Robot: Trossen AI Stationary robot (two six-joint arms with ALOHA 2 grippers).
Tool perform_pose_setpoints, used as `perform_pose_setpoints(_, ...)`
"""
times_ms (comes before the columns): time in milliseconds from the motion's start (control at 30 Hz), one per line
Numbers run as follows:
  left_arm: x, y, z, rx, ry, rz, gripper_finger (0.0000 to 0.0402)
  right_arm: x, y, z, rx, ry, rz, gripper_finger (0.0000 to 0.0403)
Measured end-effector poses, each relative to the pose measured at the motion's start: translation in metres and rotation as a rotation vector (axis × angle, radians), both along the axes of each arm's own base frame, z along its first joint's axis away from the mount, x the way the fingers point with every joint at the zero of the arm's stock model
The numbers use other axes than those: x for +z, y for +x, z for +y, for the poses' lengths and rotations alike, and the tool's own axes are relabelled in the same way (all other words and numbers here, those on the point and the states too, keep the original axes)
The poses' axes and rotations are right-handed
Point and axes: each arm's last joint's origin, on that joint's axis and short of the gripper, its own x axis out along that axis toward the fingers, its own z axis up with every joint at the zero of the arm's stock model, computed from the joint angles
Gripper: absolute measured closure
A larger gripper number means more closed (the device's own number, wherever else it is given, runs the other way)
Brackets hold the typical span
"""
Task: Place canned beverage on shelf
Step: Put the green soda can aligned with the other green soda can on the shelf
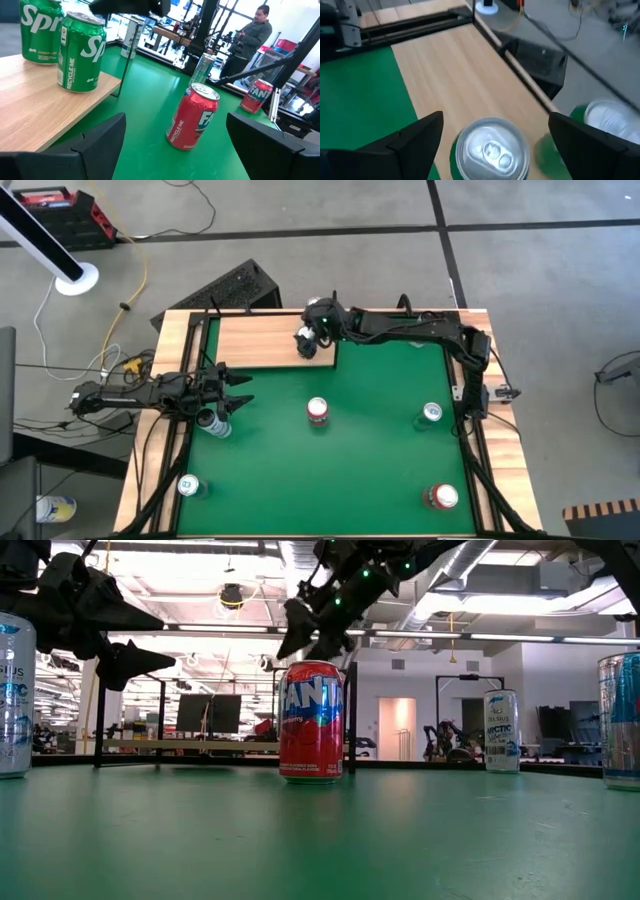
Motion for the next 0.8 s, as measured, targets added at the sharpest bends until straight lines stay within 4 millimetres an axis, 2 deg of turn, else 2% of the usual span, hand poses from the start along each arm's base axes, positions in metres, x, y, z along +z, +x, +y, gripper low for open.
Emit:
perform_pose_setpoints(233,0.0,0.0,0.0,-0.003,0.0,0.0,0.007,0.014,-0.003,0.002,0.223,-0.065,0.128,0.0019)
perform_pose_setpoints(567,0.0,0.0,0.0,-0.007,-0.002,0.003,0.007,0.009,-0.013,-0.025,0.242,-0.043,0.152,0.0019)
perform_pose_setpoints(800,0.0,0.0,0.0,-0.007,0.006,0.004,0.007,0.008,-0.014,-0.028,0.278,0.008,0.128,0.0019)
